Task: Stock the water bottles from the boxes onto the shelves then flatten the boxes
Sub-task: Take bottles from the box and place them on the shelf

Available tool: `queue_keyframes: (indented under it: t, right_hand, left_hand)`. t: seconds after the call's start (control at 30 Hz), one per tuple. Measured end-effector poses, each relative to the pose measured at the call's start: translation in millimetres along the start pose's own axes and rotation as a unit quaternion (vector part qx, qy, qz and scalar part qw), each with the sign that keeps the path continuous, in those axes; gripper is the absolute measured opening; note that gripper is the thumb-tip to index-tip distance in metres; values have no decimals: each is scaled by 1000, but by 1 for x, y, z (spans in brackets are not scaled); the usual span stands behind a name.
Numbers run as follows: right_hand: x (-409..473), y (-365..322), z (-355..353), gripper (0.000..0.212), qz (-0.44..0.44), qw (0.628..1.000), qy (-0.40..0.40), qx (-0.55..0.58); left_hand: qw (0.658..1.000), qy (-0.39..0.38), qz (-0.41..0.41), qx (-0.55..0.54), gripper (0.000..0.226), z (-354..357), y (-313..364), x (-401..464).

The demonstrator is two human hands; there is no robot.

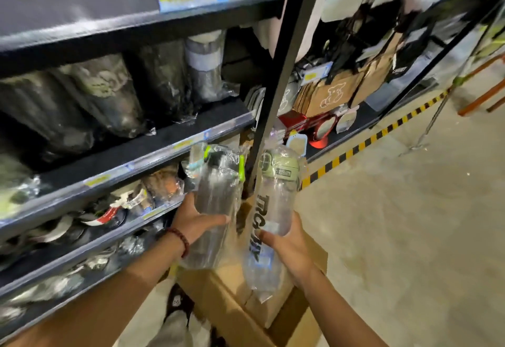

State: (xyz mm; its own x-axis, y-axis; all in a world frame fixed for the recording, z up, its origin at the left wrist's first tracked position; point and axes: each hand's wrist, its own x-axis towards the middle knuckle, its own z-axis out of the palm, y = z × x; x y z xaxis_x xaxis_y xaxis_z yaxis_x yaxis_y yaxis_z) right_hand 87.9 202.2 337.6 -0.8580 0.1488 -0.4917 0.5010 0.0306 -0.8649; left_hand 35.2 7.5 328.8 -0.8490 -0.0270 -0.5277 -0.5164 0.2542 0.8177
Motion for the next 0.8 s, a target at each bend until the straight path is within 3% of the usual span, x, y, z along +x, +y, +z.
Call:
queue_keyframes:
  t: [0.1,0.23,0.53,0.7,0.8]
  right_hand:
    - [-9,-29,3,64,-44,998,-17,-31]
    - [-15,-58,19,56,-98,991,-48,-77]
    - [-31,-83,104,58,-135,965,-168,-149]
    - [-26,-94,144,58,-138,960,-194,-146]
    - [-16,-101,159,62,-141,959,-196,-148]
  left_hand:
    - [999,24,21,-22,97,-23,25,-27]
    - [997,57,44,-16,112,-63,39,-62]
    - [983,161,47,-79,65,-146,25,-120]
    - [973,207,26,-97,85,-180,11,-125]
    - [974,209,7,-91,113,-194,4,-118]
